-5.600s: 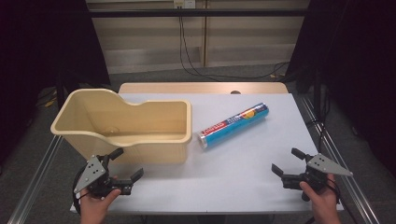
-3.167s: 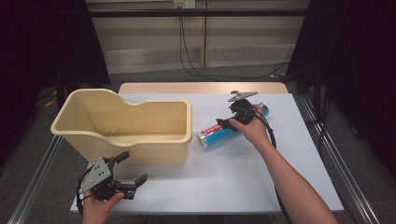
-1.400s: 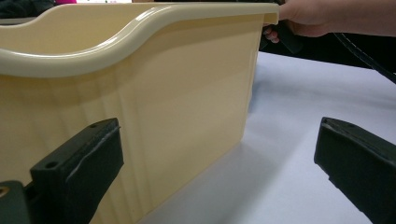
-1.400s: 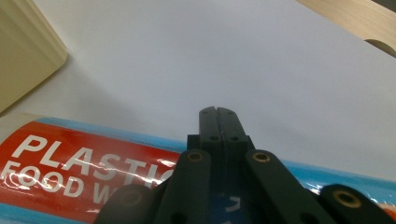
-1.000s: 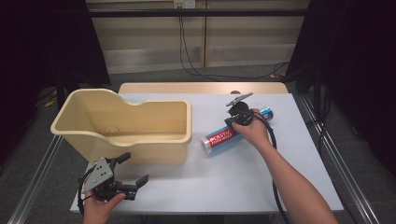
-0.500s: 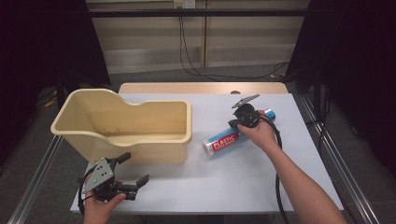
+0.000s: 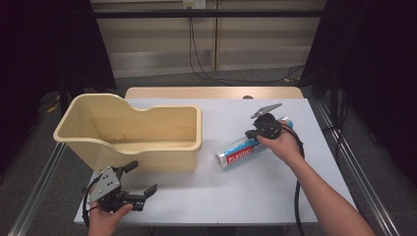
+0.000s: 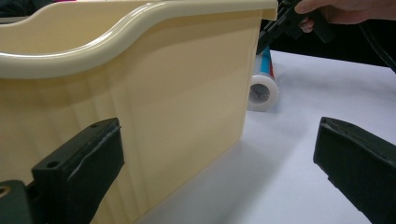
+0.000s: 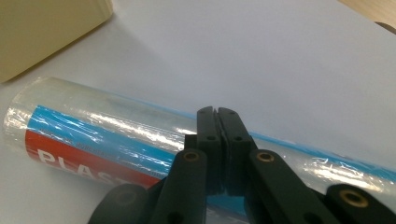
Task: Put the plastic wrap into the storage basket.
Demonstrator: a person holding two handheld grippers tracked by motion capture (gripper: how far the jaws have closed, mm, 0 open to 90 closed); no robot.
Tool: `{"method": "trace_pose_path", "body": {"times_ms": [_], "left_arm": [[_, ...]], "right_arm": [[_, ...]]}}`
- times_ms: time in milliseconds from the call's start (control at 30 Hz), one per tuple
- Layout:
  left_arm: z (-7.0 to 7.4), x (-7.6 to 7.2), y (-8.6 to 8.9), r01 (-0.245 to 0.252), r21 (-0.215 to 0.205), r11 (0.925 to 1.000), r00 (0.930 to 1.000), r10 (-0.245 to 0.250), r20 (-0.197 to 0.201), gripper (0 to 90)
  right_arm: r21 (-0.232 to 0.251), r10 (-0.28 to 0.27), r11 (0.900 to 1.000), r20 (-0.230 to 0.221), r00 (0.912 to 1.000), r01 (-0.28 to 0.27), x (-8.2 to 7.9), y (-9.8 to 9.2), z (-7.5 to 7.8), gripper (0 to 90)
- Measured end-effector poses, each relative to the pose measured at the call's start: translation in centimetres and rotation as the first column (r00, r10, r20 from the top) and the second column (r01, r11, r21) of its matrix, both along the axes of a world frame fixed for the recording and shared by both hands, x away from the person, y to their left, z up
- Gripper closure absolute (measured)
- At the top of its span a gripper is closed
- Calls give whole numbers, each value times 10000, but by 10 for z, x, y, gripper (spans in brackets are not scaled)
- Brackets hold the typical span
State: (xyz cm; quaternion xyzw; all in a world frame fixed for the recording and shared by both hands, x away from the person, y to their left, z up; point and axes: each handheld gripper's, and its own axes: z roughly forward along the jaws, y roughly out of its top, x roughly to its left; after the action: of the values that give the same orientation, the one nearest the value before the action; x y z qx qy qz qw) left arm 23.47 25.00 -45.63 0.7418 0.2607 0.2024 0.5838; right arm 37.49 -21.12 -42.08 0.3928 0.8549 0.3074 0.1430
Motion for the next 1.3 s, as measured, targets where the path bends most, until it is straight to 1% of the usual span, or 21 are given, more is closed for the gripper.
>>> {"method": "trace_pose_path", "body": {"times_ms": [133,433,567,633,667,700,733,767,800,833,967,1000,1033,1067,1100,1133,1167,1200,1233,1267,1300], "left_arm": [[0,1,-1,4,130,9999,10000,-5,73,16],[0,1,-1,-18,125,9999,10000,18,10,16],[0,0,-1,-28,129,9999,10000,28,18,17],[0,0,-1,-33,116,9999,10000,32,33,17],[0,0,-2,-56,56,10000,10000,56,-30,17],[0,0,-2,-56,56,10000,10000,56,-30,18],[0,0,-1,-51,92,9999,10000,52,-16,18],[0,0,-1,-60,102,9999,10000,60,-15,18],[0,0,-1,-71,114,9999,10000,71,0,18],[0,1,0,-70,122,9999,10000,71,-8,18],[-1,1,-1,-85,138,9999,10000,85,11,18],[-1,1,-2,-96,34,9999,10000,96,-17,18],[-1,1,-1,-74,99,9999,10000,74,-22,18],[-1,1,-2,-68,97,9999,10000,69,-37,18],[-1,1,-2,-68,97,9999,10000,69,-37,18],[-1,2,-1,-46,166,9999,10000,47,-37,18],[-1,2,-1,-46,166,9999,10000,47,-37,18],[-2,2,-2,-47,82,10000,9999,48,-133,18],[-2,2,-2,-47,82,10000,9999,48,-133,18],[-2,2,-1,-46,79,10000,9999,47,-115,18],[-2,2,-1,-48,58,10000,9999,49,-114,19]], "right_arm": [[-88,223,9997,-75,9997,-224,-6,-5,2,870],[-212,547,9983,-98,9985,-549,-10,-8,3,865],[-161,613,9980,-145,9980,-615,-10,-10,3,834],[-38,744,9972,-180,9971,-745,-9,-12,2,785],[165,922,9956,-248,9954,-918,-9,-14,2,726],[165,922,9956,-248,9954,-918,-9,-14,2,726],[251,1009,9947,-344,9943,-1000,-9,-15,2,646],[279,1191,9926,-318,9924,-1182,-9,-15,2,514],[153,1261,9920,-456,9910,-1255,-9,-14,2,445],[106,1430,9897,-478,9886,-1426,-8,-14,2,409],[8,1974,9802,-705,9778,-1978,-9,-11,0,173],[-336,2401,9696,-600,9689,-2423,-10,-10,-3,111],[-466,2612,9634,-590,9635,-2640,-10,-9,-3,111],[-591,2793,9575,-531,9587,-2823,-10,-8,-5,55],[-591,2793,9575,-531,9587,-2823,-10,-8,-5,55],[-952,3142,9437,-415,9484,-3168,-11,-4,-7,33],[-952,3142,9437,-415,9484,-3168,-11,-4,-7,33],[-1290,3413,9308,-282,9395,-3420,-9,-1,-9,2],[-1290,3413,9308,-282,9395,-3420,-9,-1,-9,2],[-1476,3525,9242,-250,9355,-3522,-9,1,-10,2],[-1646,3539,9210,-249,9349,-3530,-7,4,-10,2]]}}
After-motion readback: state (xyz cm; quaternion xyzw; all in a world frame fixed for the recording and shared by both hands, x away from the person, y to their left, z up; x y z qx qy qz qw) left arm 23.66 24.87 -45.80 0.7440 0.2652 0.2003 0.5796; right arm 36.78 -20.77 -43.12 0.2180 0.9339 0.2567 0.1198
